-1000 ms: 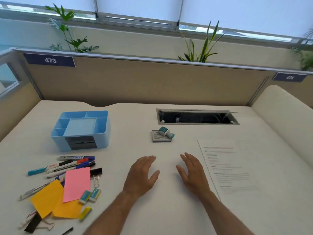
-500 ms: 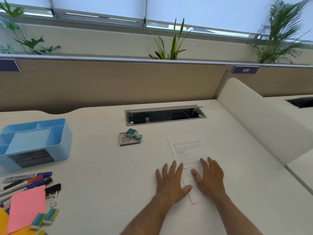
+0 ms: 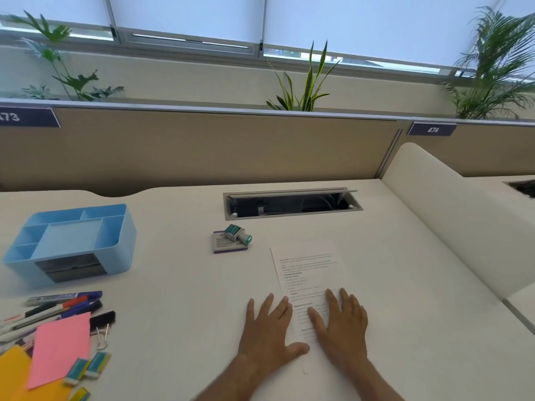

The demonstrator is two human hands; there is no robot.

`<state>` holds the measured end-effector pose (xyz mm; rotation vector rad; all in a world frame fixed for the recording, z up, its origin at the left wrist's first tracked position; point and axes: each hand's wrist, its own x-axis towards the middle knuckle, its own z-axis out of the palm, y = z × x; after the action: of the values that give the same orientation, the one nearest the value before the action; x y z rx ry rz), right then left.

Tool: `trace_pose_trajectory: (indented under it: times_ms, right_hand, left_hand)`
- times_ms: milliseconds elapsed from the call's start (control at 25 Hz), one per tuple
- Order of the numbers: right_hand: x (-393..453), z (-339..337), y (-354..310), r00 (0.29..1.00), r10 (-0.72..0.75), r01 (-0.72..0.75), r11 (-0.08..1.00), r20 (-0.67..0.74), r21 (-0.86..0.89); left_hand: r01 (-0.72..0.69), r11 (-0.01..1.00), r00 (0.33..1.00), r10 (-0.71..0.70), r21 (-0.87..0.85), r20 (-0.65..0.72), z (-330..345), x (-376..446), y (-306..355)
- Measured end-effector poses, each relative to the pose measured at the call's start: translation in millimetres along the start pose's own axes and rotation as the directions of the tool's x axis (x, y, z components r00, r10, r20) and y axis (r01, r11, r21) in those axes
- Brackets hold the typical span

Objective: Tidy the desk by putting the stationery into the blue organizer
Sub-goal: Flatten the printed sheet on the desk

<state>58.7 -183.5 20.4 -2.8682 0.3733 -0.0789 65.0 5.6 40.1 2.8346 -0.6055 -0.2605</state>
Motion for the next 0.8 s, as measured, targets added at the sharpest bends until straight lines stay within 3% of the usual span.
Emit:
trace_pose_trajectory:
  times_ms: [160,320,560,800]
  right_hand:
    - [-24.1,7.5,-32.2,0.999,-0.023,0.023,1.000,0.029,-0.007]
    - [-37.1,8.5,-52.8,0.993,-0.115,0.115,0.993,-0.013,0.023]
    - [-15.3,3.0,-63.6,0.962,-0.233,0.256,0.952,-0.142,0.169]
    - [1.7,10.9,-55.2,0.904,-0.417,0.425,0.897,-0.092,0.121]
  left_hand:
    - [-0.052,0.998,0.990,0.057,0.036,-0.128,4.4,-31.6,-38.2]
    - [-0.067,0.998,0.994,0.065,-0.021,-0.088,9.7,-68.2,-79.1]
    - [-0.060,0.998,0.982,0.058,-0.007,-0.180,5.7,-108.0,-124.0]
    - [-0.049,0.999,0.976,0.049,0.006,-0.213,1.6,-132.4,-149.5]
